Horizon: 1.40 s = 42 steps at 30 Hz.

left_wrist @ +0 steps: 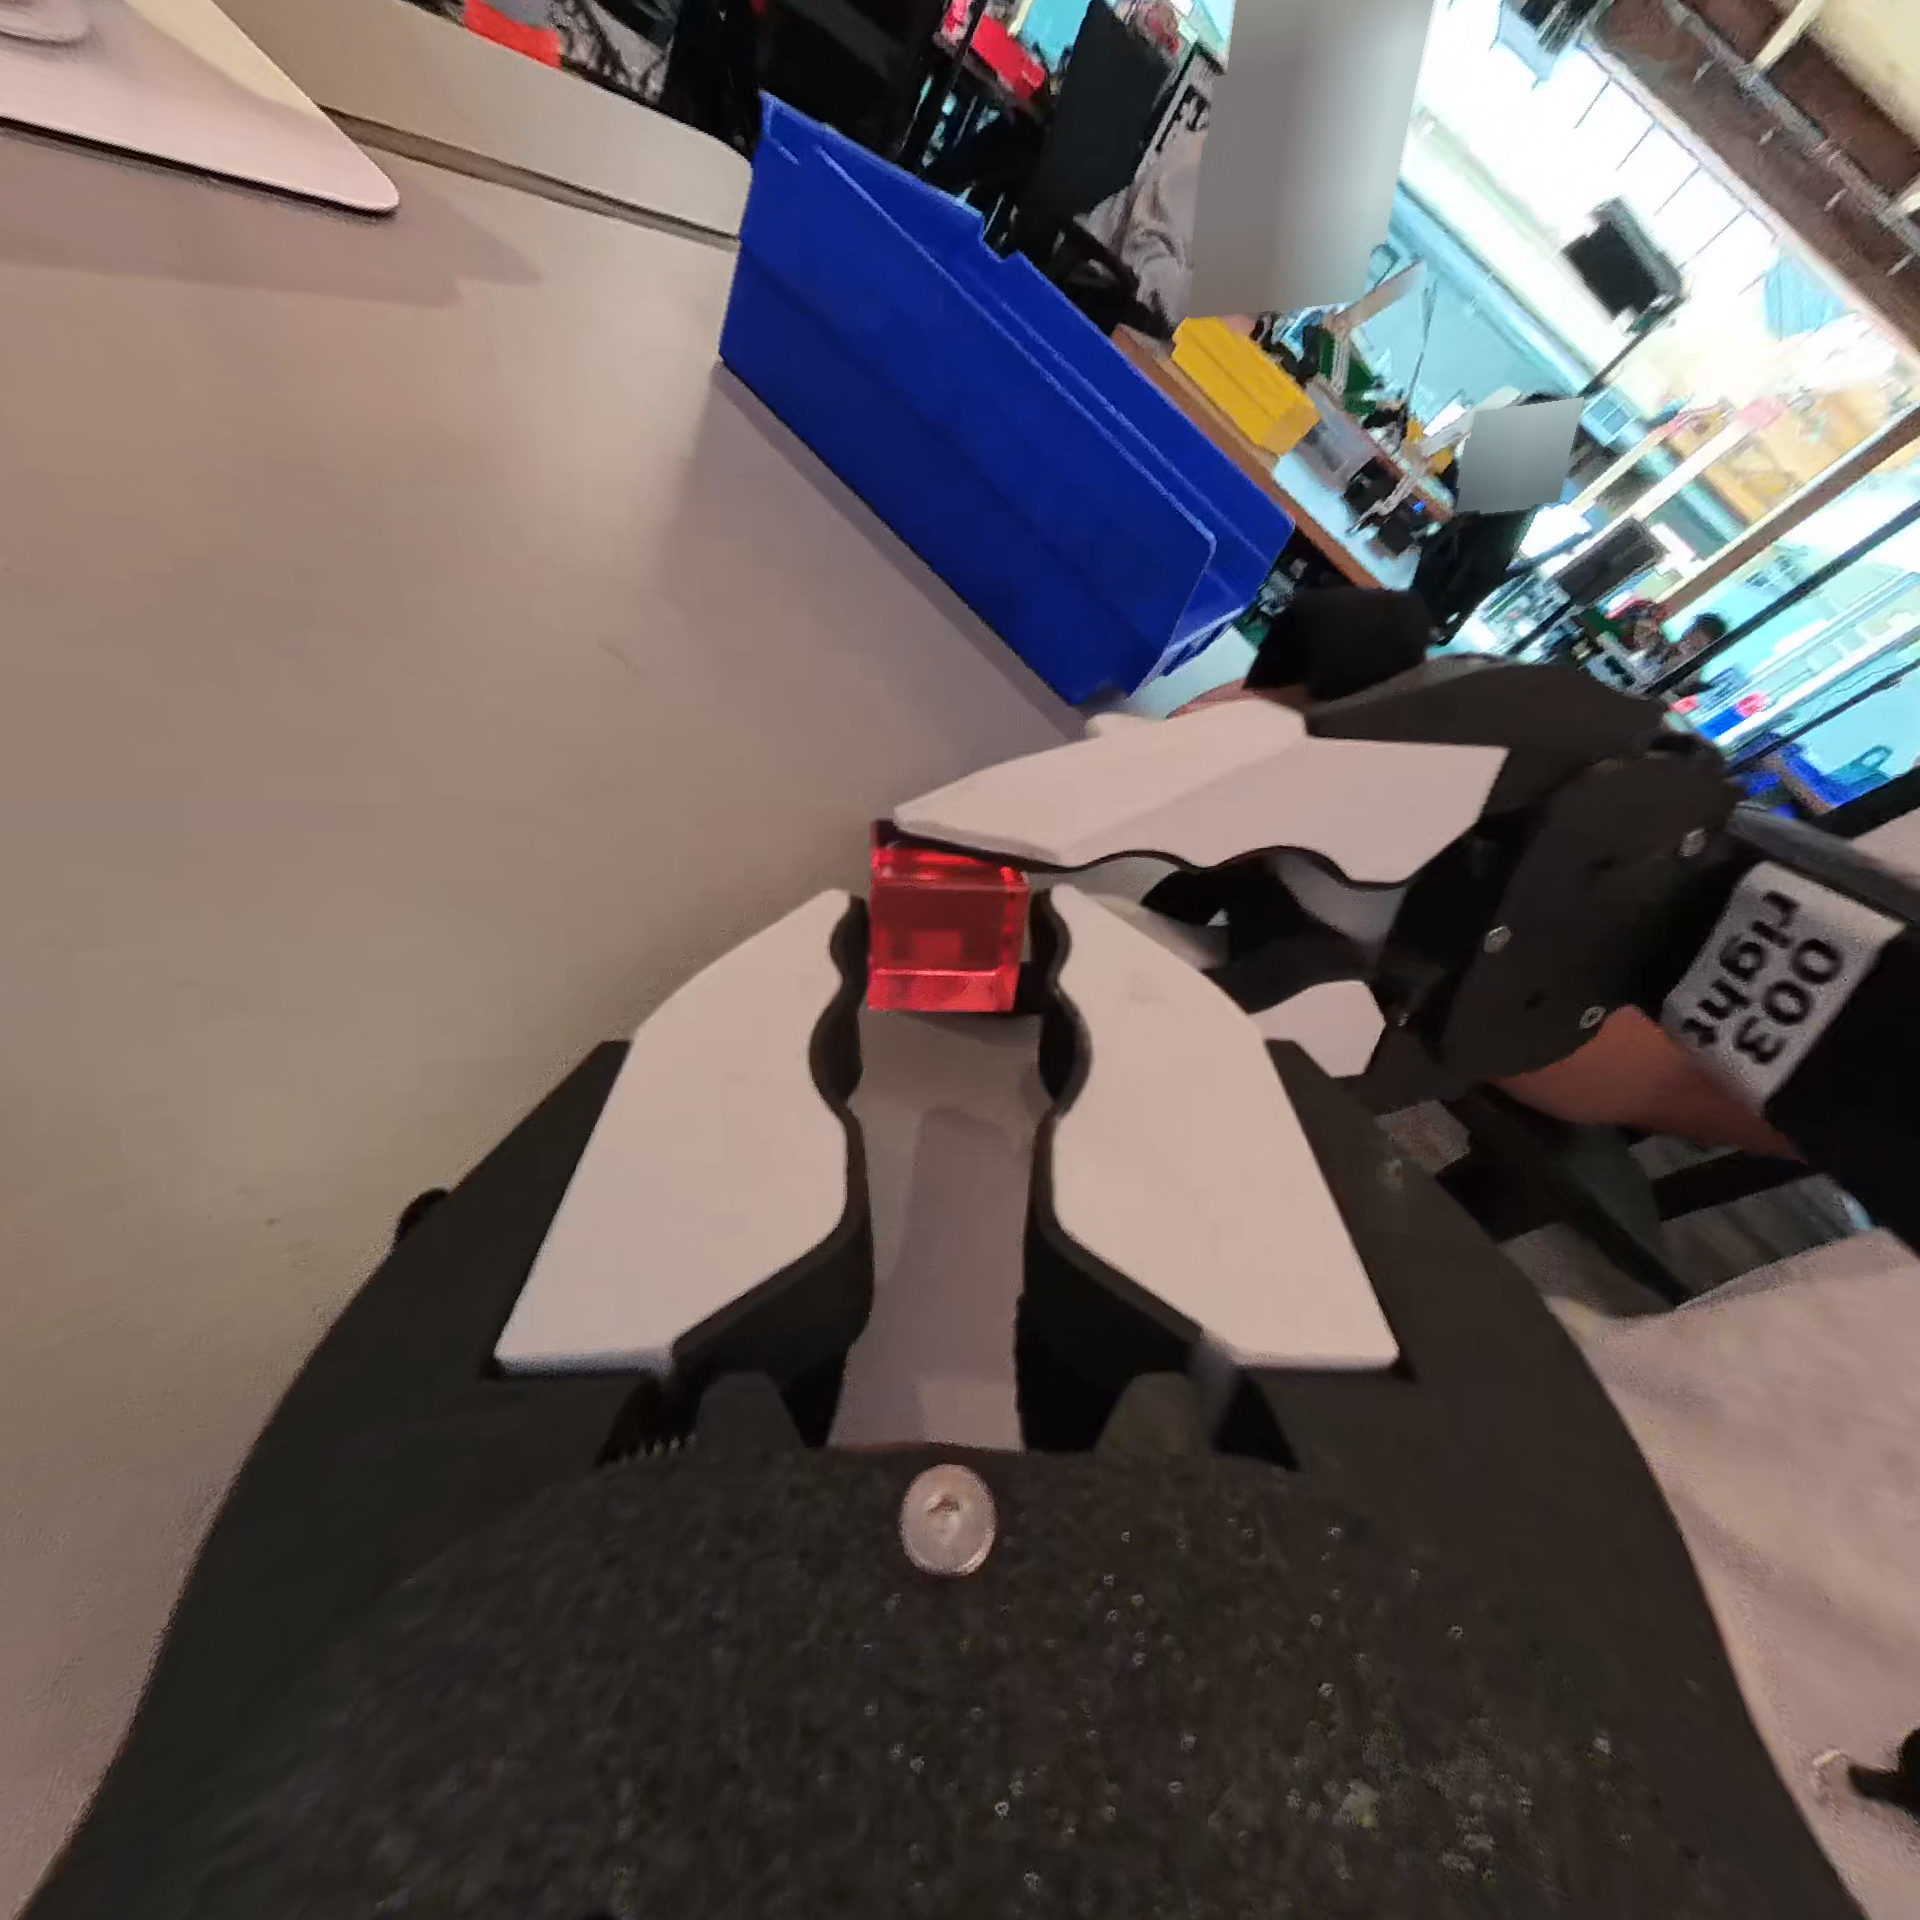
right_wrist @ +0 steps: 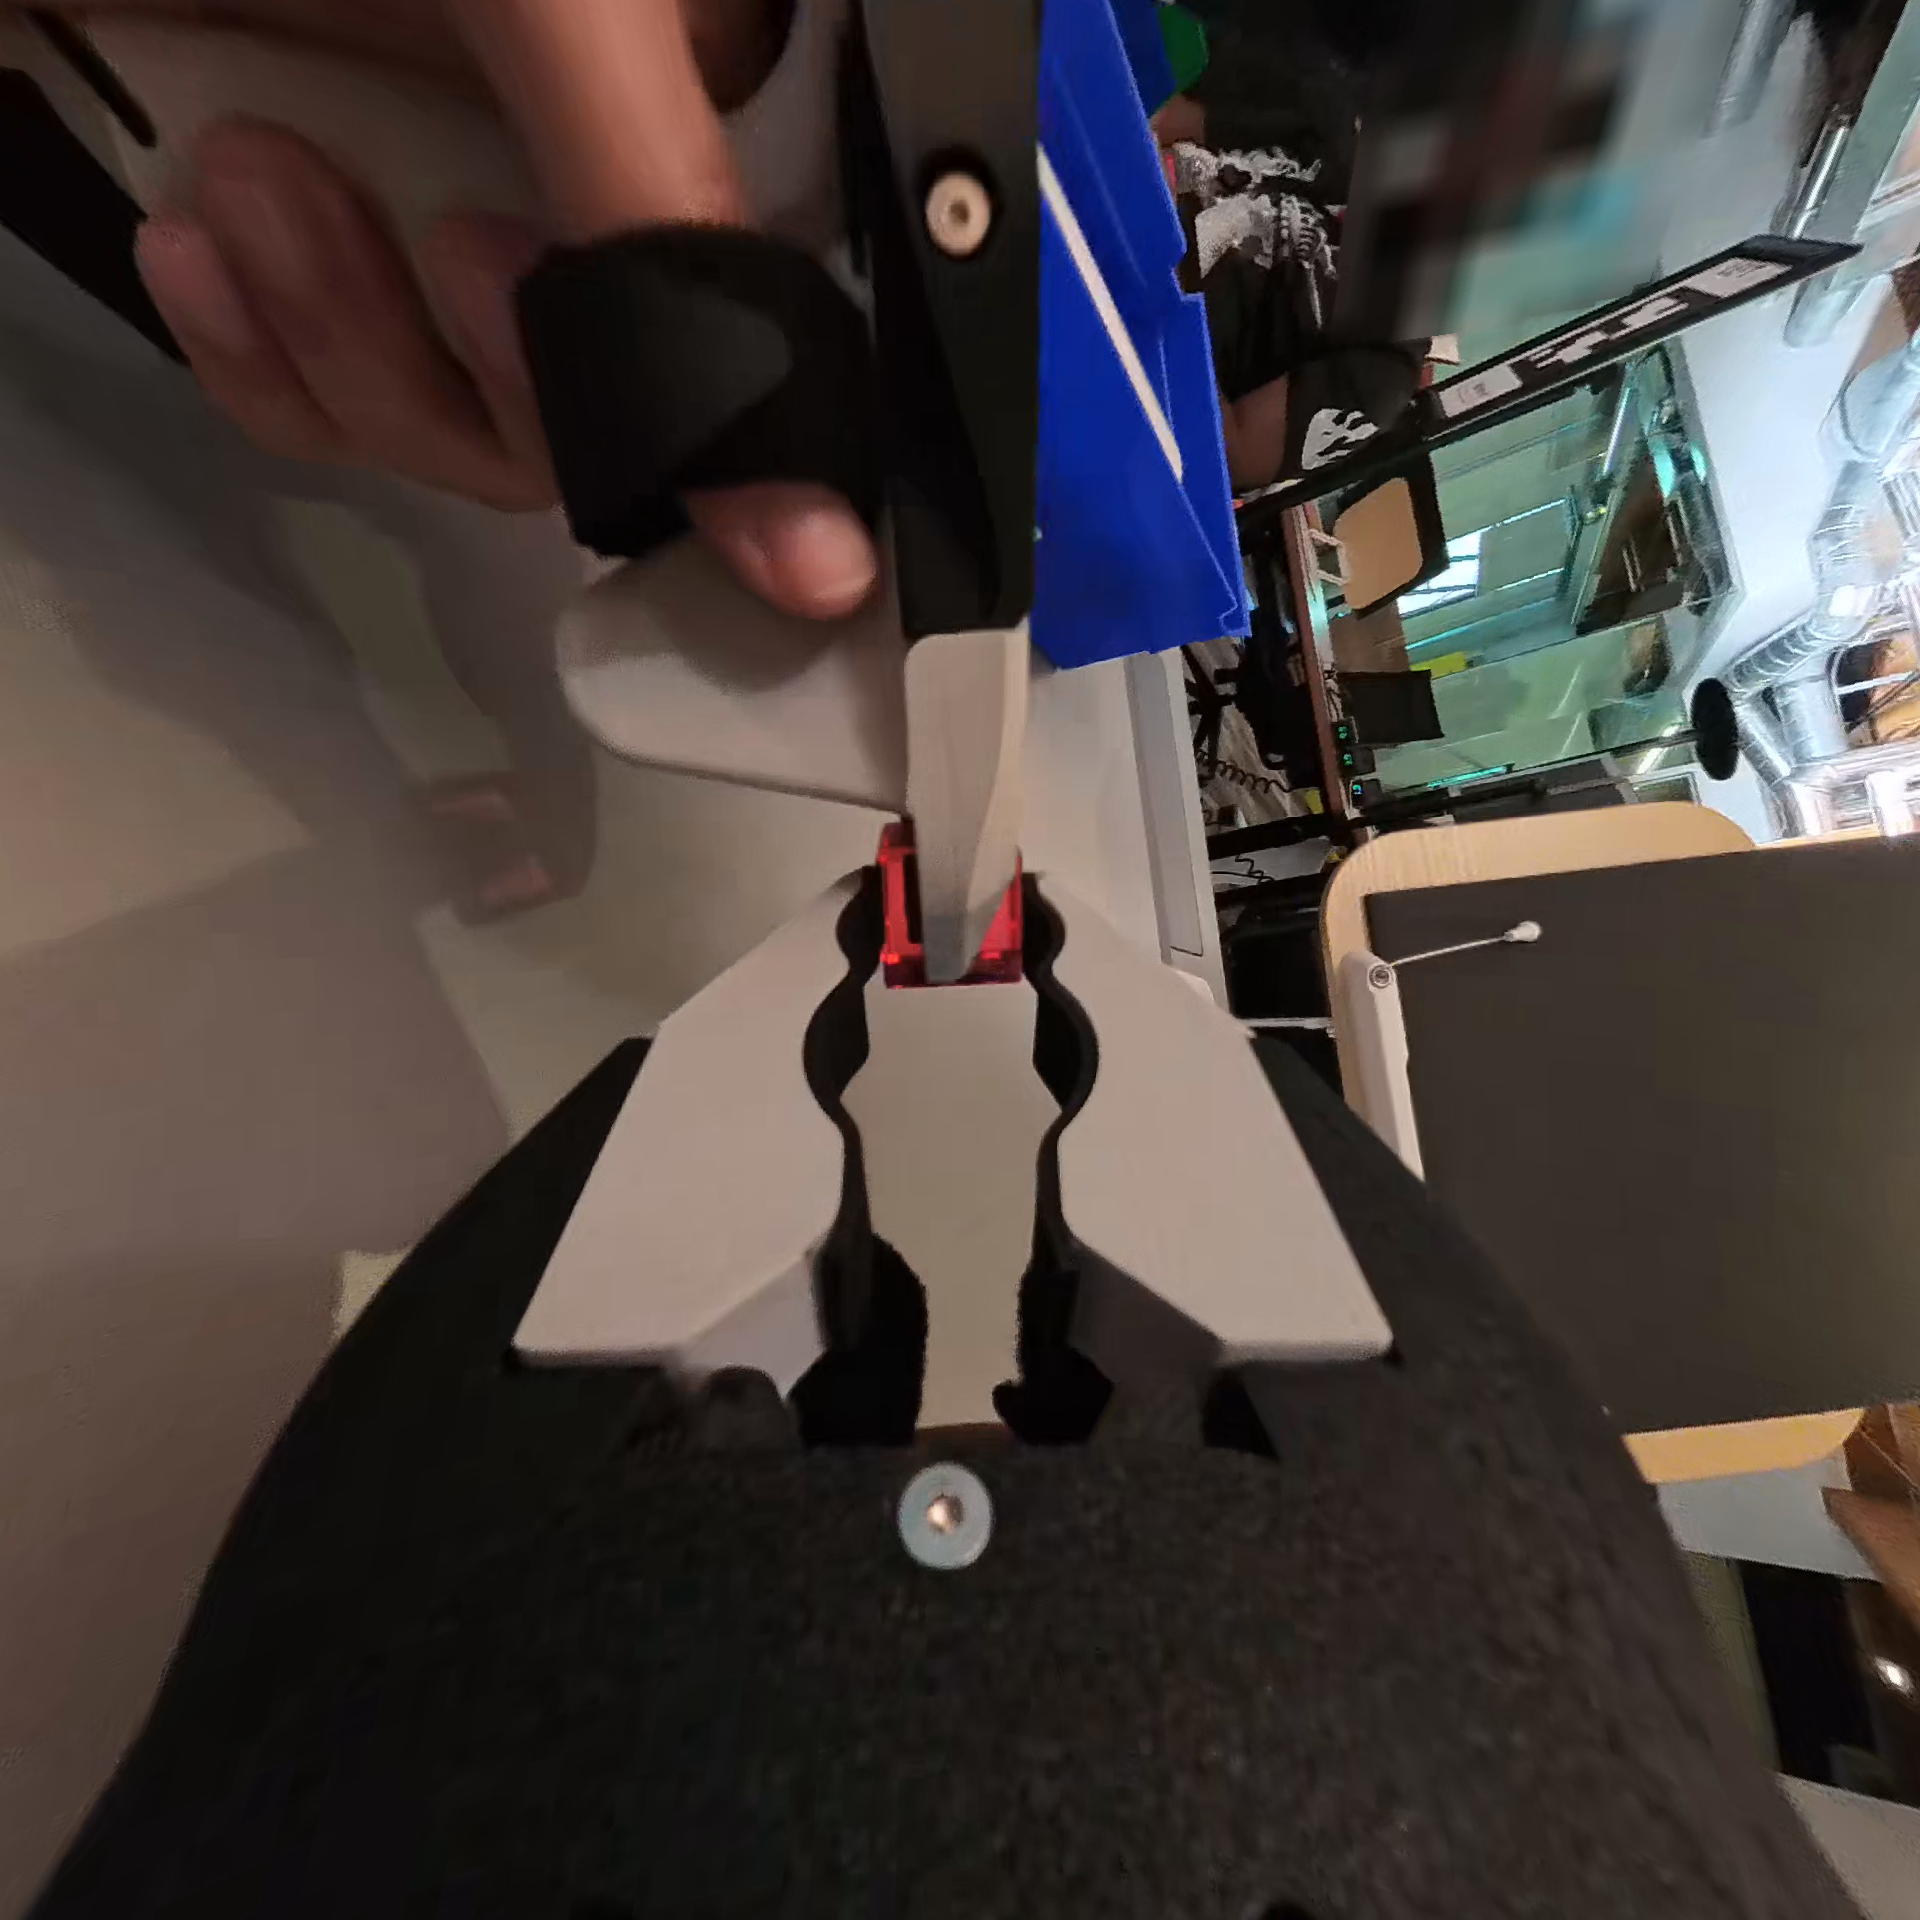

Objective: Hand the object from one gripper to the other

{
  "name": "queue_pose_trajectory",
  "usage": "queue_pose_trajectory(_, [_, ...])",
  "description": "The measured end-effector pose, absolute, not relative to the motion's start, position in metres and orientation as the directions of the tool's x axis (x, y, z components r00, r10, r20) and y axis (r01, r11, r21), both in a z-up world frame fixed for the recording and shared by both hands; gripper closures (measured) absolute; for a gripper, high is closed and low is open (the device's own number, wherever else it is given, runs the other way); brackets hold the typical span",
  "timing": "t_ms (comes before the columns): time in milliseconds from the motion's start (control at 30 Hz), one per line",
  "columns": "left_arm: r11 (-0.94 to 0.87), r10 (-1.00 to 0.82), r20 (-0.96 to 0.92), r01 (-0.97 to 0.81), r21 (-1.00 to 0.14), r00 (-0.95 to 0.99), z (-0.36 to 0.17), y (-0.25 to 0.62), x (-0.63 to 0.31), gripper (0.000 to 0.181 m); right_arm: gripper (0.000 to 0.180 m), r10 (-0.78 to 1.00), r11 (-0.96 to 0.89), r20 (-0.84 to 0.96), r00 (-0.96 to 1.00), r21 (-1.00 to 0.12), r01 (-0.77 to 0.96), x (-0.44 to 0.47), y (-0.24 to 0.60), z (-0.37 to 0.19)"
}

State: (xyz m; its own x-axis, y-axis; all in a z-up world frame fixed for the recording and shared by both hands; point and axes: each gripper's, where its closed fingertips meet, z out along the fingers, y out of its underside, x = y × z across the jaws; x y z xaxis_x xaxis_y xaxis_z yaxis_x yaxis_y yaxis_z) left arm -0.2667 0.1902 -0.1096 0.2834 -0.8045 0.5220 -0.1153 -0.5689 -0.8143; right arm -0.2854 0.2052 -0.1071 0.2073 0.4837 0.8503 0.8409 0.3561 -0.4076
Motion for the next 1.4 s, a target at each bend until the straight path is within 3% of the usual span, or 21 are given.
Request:
queue_pose_trajectory(167, [-0.496, -0.844, 0.431, -0.159, -0.854, 0.319, -0.11, 0.192, -0.269, 0.154, 0.152, 0.452, 0.388, 0.862, 0.229, -0.421, 0.82, -0.284, 0.204, -0.105])
queue_pose_trajectory(300, [-0.446, -0.872, 0.394, -0.139, -0.884, 0.291, -0.103, 0.195, -0.276, 0.154, 0.147, 0.538, 0.337, 0.77, 0.343, -0.57, 0.749, -0.265, 0.208, -0.106])
queue_pose_trajectory(400, [-0.413, -0.894, 0.37, -0.143, -0.9, 0.251, -0.1, 0.191, -0.279, 0.153, 0.136, 0.68, 0.174, 0.546, 0.49, -0.769, 0.615, -0.244, 0.221, -0.106])
queue_pose_trajectory(467, [-0.391, -0.901, 0.349, -0.136, -0.91, 0.257, -0.098, 0.192, -0.281, 0.153, 0.137, 0.813, 0.055, 0.27, 0.516, -0.918, 0.393, -0.246, 0.212, -0.094])
queue_pose_trajectory(533, [-0.313, -0.918, 0.249, -0.18, -0.933, 0.308, -0.1, 0.196, -0.282, 0.154, 0.137, 0.858, -0.155, -0.047, 0.511, -0.973, 0.171, -0.248, 0.212, -0.083])
queue_pose_trajectory(600, [-0.183, -0.928, 0.075, -0.269, -0.946, 0.366, -0.104, 0.201, -0.284, 0.154, 0.129, 0.834, -0.356, -0.28, 0.476, -0.932, 0.075, -0.255, 0.213, -0.084])
queue_pose_trajectory(700, [0.011, -0.895, -0.193, -0.412, -0.911, 0.402, -0.107, 0.206, -0.286, 0.154, 0.122, 0.78, -0.522, -0.449, 0.437, -0.851, 0.058, -0.272, 0.207, -0.095])
queue_pose_trajectory(833, [0.168, -0.831, -0.423, -0.561, -0.811, 0.362, -0.115, 0.206, -0.283, 0.154, 0.125, 0.751, -0.565, -0.49, 0.442, -0.824, 0.049, -0.288, 0.203, -0.102])
queue_pose_trajectory(967, [0.283, -0.763, -0.58, -0.658, -0.698, 0.287, -0.125, 0.203, -0.28, 0.153, 0.141, 0.762, -0.542, -0.44, 0.475, -0.835, 0.095, -0.291, 0.203, -0.11])
queue_pose_trajectory(1033, [0.313, -0.734, -0.622, -0.678, -0.666, 0.272, -0.126, 0.202, -0.278, 0.154, 0.152, 0.769, -0.537, -0.424, 0.478, -0.834, 0.124, -0.29, 0.201, -0.114])
queue_pose_trajectory(1267, [0.26, -0.735, -0.593, -0.672, -0.694, 0.329, -0.128, 0.206, -0.277, 0.151, 0.153, 0.777, -0.509, -0.375, 0.505, -0.847, 0.155, -0.282, 0.206, -0.114])
queue_pose_trajectory(1400, [0.12, -0.819, -0.386, -0.532, -0.838, 0.424, -0.122, 0.205, -0.277, 0.133, 0.154, 0.772, -0.554, -0.504, 0.388, -0.832, 0.022, -0.272, 0.206, -0.095])
